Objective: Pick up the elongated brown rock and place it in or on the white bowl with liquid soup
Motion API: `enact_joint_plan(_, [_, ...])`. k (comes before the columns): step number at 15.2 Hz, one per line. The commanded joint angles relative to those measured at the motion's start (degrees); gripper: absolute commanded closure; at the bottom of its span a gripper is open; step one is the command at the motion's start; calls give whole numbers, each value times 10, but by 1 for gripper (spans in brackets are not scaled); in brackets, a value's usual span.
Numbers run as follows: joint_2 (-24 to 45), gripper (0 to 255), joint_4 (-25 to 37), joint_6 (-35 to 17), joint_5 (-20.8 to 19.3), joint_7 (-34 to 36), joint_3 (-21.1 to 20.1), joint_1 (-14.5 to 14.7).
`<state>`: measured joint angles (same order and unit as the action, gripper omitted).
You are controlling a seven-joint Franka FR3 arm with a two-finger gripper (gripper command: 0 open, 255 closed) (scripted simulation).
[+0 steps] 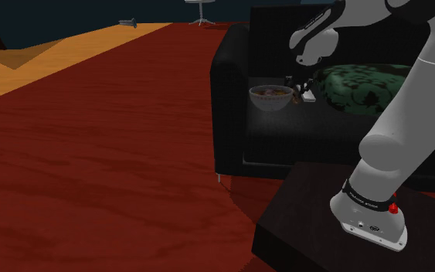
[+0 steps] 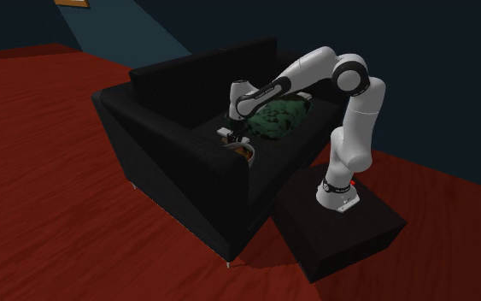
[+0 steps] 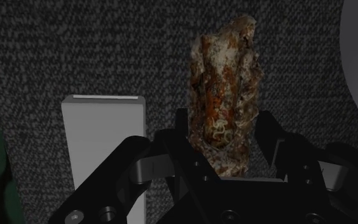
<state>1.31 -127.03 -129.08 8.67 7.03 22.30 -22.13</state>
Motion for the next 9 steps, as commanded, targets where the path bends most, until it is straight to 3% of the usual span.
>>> enact_joint_plan(1, [-8,255,5,11,-5,4,0,0])
enact_joint_plan(9, [-38,255,36,70,-24,22,0,0])
